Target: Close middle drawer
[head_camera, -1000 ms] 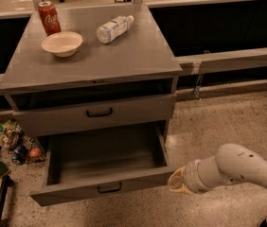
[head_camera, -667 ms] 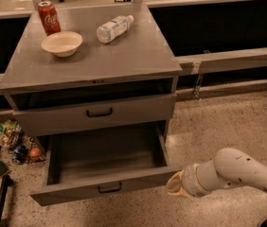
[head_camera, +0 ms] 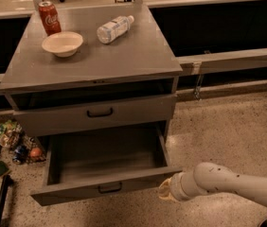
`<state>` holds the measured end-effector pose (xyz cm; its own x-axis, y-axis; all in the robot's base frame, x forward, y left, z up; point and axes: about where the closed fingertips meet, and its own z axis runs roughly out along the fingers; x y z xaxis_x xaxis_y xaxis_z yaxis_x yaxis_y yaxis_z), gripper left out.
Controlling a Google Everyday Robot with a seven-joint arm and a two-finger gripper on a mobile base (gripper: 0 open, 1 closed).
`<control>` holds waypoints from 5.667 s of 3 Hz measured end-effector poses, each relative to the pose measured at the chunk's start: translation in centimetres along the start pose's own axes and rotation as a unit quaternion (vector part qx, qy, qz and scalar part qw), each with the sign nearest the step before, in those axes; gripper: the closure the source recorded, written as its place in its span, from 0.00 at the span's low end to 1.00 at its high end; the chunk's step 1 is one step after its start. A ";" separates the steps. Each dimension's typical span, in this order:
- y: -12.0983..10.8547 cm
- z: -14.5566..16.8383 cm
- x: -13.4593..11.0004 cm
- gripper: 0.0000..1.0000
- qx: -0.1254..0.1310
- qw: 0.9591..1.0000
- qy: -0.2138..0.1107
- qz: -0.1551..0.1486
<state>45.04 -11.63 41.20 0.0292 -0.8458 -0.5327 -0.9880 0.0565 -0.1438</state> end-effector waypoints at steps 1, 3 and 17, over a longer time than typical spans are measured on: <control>-3.2 5.0 0.5 1.00 0.038 0.999 0.009 -0.037; -6.8 8.9 0.8 1.00 0.068 0.996 0.001 -0.057; -23.5 9.0 -0.2 1.00 0.208 0.968 -0.027 -0.138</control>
Offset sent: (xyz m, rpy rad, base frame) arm 0.0937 0.0457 -0.0767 -0.0064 -0.2248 0.0084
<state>69.58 -7.98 37.18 0.3026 -0.8311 -0.4666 -0.7951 0.0499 -0.6044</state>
